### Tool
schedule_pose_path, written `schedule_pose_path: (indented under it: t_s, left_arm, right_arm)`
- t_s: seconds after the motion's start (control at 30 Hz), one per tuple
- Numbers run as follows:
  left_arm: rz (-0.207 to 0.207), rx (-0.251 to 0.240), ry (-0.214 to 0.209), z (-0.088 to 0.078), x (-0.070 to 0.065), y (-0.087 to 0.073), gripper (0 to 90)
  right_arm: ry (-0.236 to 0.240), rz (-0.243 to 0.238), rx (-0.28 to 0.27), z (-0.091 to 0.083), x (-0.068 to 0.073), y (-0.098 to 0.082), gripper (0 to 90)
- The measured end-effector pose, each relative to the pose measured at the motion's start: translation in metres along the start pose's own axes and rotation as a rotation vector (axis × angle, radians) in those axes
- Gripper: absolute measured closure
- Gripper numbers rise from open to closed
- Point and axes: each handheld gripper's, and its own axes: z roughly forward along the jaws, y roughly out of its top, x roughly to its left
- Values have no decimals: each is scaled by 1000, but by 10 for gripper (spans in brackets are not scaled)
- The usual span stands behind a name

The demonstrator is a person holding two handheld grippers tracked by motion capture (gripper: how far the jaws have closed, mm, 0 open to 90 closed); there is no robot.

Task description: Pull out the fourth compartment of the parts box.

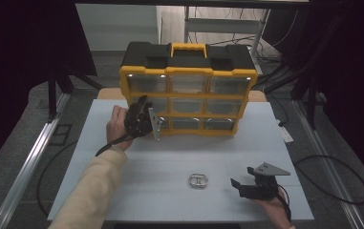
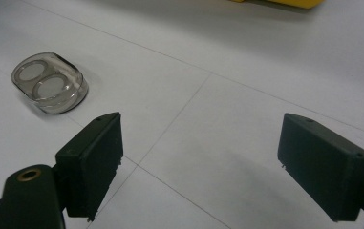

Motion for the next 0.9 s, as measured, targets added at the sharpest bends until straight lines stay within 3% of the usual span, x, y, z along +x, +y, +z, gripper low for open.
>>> schedule_pose_path:
  t_s: [0.9]
  left_arm:
    - [-8,-22,8,-14,-3,-4,654]
  right_arm:
    - [-1,-2,-1,0,0,0,164]
